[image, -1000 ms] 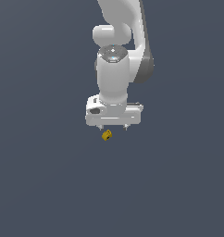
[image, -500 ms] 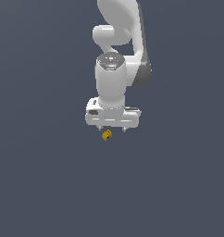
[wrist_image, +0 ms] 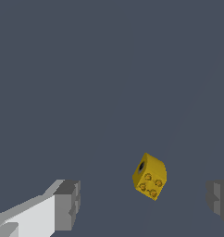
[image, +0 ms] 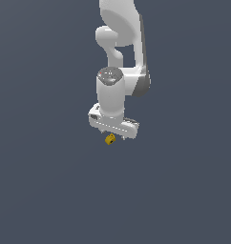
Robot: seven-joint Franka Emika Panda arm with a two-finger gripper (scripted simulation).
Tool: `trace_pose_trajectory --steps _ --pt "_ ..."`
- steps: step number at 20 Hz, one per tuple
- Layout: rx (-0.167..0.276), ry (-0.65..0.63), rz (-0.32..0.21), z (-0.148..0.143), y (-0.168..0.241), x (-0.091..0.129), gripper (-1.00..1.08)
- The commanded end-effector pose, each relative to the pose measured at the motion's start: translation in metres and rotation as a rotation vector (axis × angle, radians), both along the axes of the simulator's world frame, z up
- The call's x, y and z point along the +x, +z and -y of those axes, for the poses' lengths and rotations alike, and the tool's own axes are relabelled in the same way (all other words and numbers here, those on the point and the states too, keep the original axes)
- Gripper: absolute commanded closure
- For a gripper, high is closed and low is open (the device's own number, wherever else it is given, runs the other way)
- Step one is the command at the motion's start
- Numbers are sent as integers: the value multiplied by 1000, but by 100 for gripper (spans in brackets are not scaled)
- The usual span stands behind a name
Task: Pick up the object and move it to a goal position.
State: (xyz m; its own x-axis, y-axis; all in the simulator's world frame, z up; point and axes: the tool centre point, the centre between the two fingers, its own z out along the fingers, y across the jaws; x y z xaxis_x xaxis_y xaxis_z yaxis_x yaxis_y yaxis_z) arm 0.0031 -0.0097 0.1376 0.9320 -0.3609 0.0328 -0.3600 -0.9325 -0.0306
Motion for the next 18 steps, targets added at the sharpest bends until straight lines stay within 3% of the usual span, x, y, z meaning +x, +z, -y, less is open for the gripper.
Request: trace_pose_trajectory --steps 1,10,18 --pt "2 -81 -8 4 -11 -6 -92" --pt "1 -344 -33 17 -46 -26 -92" --pt "-4 -476 -43 24 -62 -36 -92"
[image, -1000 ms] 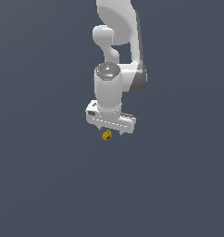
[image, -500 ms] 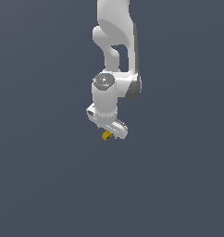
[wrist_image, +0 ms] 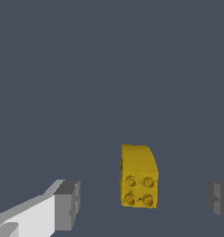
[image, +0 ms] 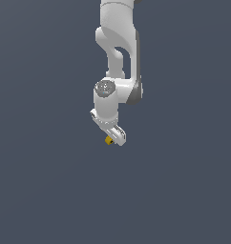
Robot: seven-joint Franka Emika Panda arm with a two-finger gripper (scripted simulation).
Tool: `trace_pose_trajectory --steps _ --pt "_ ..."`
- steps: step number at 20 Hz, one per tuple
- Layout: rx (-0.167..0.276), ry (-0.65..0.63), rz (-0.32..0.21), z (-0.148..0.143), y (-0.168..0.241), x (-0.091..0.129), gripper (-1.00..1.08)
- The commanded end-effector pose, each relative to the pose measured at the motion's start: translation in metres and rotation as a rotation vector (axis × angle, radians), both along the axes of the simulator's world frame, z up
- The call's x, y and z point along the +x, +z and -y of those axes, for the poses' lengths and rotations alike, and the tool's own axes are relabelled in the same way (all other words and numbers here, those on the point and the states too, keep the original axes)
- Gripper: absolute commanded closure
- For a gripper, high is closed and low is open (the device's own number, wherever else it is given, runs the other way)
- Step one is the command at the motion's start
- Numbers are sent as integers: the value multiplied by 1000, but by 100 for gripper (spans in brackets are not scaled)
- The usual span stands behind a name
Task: Pick up the object and move it to a goal position.
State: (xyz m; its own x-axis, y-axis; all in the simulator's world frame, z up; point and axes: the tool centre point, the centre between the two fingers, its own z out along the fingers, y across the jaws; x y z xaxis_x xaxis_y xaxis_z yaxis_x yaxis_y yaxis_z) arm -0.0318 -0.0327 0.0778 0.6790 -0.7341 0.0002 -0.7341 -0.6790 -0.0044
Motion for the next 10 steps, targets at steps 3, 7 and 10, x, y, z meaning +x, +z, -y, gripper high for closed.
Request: trace_pose_trajectory --steps 3,7,10 --pt "-2 -43 -3 2 -5 -3 -92" --pt "-2 -45 -4 3 -5 -4 -92" --pt "-2 -45 -4 2 -8 -4 -92"
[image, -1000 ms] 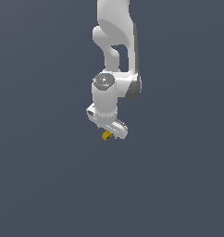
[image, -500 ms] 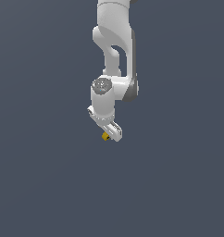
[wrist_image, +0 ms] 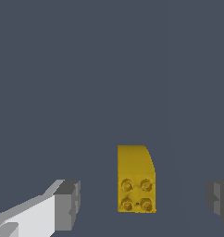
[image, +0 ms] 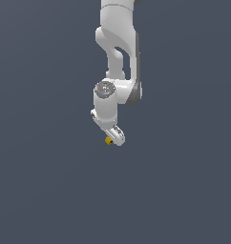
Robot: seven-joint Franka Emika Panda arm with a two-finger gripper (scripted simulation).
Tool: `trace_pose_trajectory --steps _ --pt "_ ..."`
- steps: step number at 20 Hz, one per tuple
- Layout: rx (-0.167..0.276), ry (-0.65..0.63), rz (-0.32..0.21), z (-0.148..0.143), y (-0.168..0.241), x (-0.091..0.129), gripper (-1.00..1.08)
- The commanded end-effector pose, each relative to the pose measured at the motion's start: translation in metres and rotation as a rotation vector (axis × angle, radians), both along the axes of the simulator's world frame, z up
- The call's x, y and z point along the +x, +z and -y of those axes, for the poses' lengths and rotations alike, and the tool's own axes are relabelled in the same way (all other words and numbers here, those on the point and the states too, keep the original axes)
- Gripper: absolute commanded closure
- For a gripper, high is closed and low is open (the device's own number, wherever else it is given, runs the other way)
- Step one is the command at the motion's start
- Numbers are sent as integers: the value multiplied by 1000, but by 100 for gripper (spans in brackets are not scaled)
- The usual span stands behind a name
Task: Pick up the object and move it to a goal position.
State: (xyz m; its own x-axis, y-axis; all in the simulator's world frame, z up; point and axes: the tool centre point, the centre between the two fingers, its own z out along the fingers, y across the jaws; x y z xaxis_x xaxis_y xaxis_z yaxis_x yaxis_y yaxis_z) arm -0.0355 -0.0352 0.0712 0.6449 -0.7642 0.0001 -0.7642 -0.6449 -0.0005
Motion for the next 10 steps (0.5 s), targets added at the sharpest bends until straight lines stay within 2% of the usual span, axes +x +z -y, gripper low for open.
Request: trace_pose_trajectory --steps 1,10 --pt "0 -1 -1 0 -4 0 -92" --pt "0 -5 -1 0 -42 -2 -92"
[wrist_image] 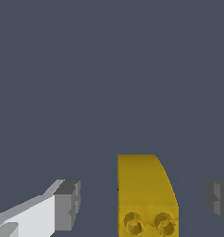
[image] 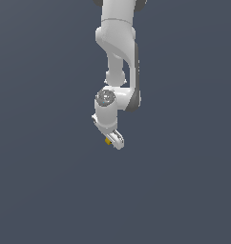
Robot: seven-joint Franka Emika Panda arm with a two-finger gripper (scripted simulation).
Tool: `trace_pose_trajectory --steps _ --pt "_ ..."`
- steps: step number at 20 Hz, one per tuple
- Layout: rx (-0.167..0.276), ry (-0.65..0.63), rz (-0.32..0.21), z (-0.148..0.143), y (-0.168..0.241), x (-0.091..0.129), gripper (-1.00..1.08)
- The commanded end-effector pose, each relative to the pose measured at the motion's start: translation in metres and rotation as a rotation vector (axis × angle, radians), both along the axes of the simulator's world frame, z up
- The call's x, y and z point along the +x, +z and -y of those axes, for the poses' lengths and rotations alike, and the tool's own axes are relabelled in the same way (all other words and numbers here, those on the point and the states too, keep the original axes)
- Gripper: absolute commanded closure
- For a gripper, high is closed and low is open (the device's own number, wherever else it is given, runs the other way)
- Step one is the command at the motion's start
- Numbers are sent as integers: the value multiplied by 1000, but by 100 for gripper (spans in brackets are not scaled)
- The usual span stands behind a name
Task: Pick up the object and move it to a goal position.
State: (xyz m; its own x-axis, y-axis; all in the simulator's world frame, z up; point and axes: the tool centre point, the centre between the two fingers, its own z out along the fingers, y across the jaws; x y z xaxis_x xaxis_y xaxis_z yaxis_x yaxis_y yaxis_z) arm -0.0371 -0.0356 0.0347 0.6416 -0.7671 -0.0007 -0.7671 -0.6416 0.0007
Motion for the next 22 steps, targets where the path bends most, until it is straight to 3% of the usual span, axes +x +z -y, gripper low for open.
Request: trace_pose_trajectory --steps 1,5,6,22 --pt "0 -1 1 0 -9 0 -92" --pt "0 -1 1 0 -13 1 -92" --pt "0 -1 1 0 -13 1 108" --pt "0 -1 1 1 -4 -1 108"
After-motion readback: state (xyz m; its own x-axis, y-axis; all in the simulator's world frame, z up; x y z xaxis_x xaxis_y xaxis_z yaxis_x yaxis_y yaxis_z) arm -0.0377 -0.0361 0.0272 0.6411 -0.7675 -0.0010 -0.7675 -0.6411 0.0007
